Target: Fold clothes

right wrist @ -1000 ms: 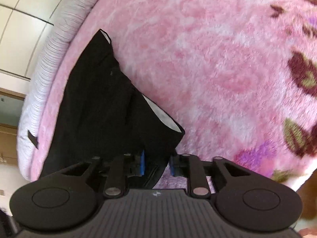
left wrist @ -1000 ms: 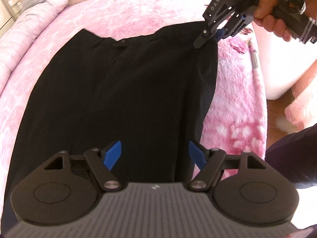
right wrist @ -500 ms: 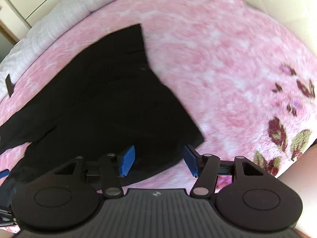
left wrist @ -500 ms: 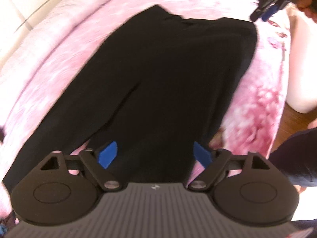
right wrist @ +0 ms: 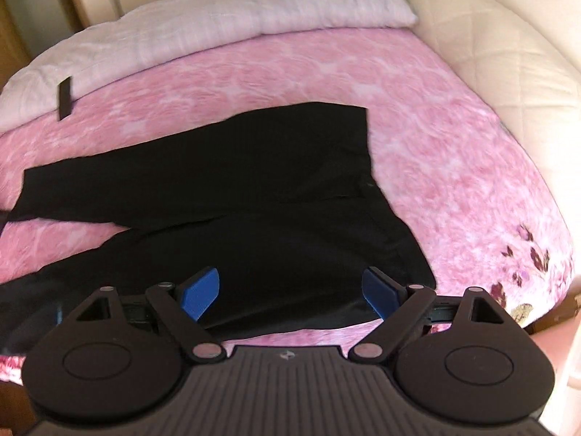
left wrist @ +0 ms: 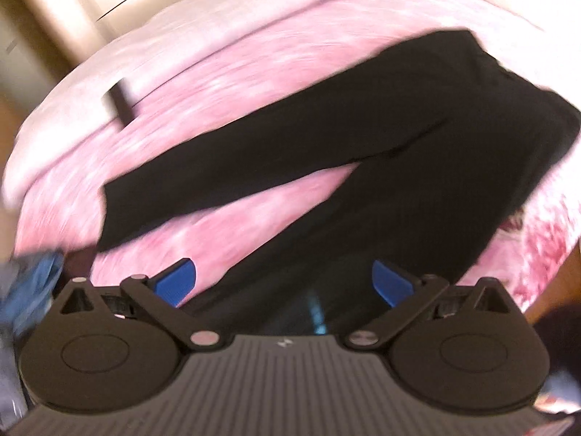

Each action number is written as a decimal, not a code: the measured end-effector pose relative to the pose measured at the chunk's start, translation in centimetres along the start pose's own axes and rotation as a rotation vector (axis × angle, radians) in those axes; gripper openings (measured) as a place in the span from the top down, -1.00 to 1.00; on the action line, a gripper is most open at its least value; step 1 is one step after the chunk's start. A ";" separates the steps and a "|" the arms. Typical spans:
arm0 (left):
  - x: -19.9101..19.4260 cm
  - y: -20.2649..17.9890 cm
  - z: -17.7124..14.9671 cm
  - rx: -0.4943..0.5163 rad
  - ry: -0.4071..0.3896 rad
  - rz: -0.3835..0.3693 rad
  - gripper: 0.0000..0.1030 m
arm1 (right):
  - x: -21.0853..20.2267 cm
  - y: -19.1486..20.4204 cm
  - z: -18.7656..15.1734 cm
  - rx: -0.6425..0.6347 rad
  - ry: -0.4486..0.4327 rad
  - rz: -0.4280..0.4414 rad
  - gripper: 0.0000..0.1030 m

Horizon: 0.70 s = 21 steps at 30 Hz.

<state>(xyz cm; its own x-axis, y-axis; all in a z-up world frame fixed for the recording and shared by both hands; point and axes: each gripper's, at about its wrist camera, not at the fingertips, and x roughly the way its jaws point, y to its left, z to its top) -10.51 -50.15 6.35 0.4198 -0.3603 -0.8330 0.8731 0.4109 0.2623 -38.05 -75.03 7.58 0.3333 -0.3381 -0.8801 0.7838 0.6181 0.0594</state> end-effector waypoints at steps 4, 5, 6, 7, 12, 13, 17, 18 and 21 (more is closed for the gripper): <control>-2.4 3.3 -1.4 -0.162 0.033 0.054 -0.99 | -1.2 2.7 -0.3 -0.062 0.016 0.004 -0.72; -3.1 3.6 -1.8 -0.189 0.039 0.062 -0.99 | -1.4 3.0 -0.4 -0.065 0.020 0.007 -0.72; -3.7 4.0 -2.2 -0.215 0.045 0.070 -0.99 | -1.6 3.4 -0.6 -0.068 0.024 0.010 -0.72; -4.4 4.4 -2.6 -0.241 0.050 0.079 -0.99 | -1.8 3.7 -0.8 -0.069 0.028 0.014 -0.72; -8.1 4.4 -2.8 -0.299 0.028 0.101 -0.99 | -3.2 3.8 -1.5 -0.036 0.031 0.040 -0.72; -8.7 4.2 -2.8 -0.303 0.018 0.104 -0.99 | -3.6 3.8 -1.6 -0.035 0.028 0.040 -0.72; -10.9 3.0 -2.5 -0.298 -0.018 0.131 -0.99 | -5.1 3.7 -2.3 -0.044 0.030 0.051 -0.72; -11.2 2.8 -2.5 -0.293 -0.020 0.139 -0.99 | -5.4 3.7 -2.5 -0.048 0.029 0.058 -0.72; -11.8 2.1 -2.6 -0.283 -0.021 0.151 -0.99 | -6.2 3.5 -2.9 -0.056 0.016 0.073 -0.72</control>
